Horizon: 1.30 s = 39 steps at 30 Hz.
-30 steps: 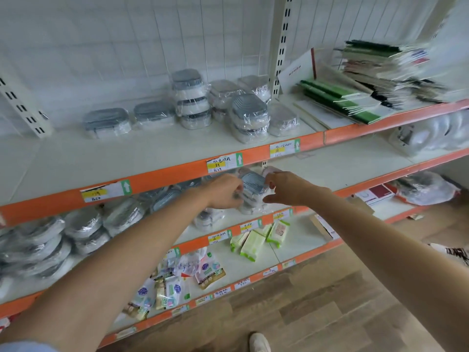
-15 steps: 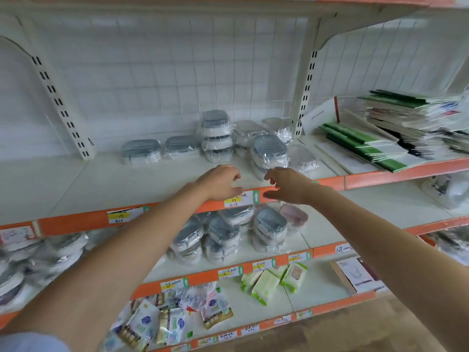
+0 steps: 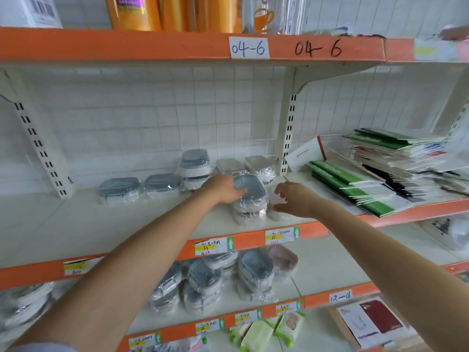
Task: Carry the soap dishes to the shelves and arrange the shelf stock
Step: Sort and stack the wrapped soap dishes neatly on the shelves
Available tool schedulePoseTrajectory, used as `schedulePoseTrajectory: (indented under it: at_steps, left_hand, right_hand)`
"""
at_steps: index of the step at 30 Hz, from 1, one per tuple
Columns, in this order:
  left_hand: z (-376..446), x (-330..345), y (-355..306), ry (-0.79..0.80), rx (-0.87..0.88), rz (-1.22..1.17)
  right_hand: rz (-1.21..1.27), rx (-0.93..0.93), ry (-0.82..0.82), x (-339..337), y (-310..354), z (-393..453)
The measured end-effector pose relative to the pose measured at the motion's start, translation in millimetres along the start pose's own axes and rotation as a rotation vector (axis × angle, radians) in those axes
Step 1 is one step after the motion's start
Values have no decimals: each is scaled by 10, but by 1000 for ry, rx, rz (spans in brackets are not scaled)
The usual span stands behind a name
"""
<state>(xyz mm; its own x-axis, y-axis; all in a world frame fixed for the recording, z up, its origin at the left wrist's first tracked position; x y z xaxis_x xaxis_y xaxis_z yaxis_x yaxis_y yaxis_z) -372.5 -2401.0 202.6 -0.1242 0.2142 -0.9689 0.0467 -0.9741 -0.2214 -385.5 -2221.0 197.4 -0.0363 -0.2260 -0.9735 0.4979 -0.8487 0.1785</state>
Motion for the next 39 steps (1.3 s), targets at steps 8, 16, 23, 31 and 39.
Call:
schedulePoseTrajectory:
  at_steps: [8,16,23,31,39]
  left_hand:
    - [262,180,-235,38,-200,11]
    - [474,458,-392,94,-403,128]
    - [573,457,-345,167,-350,112]
    - [467,521,-115,126,-390,27]
    - [222,310,-163,-41,-305,34]
  right_hand:
    - [-85,112,9,180,-508,171]
    - [-68,375,105,594,-664,417]
    - [12,488,114,693,-633,566]
    - [-62,473,103,788,-661,600]
    - [-1,416,21,617,-685,452]
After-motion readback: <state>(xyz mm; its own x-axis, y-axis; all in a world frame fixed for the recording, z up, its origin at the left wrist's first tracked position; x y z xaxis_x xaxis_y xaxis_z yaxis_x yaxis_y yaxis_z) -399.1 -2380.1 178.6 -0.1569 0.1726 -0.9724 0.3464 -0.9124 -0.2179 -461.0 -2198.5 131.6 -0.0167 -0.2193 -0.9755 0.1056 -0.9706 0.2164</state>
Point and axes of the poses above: each hand's wrist, its own z-axis towards the middle knuckle, its own x-axis out of the palm, y = z × x, the point moved 6 cm from there along z, towards the middle knuckle, and after that the axes turned 6 degrees about -y, right-handed, at the moved point
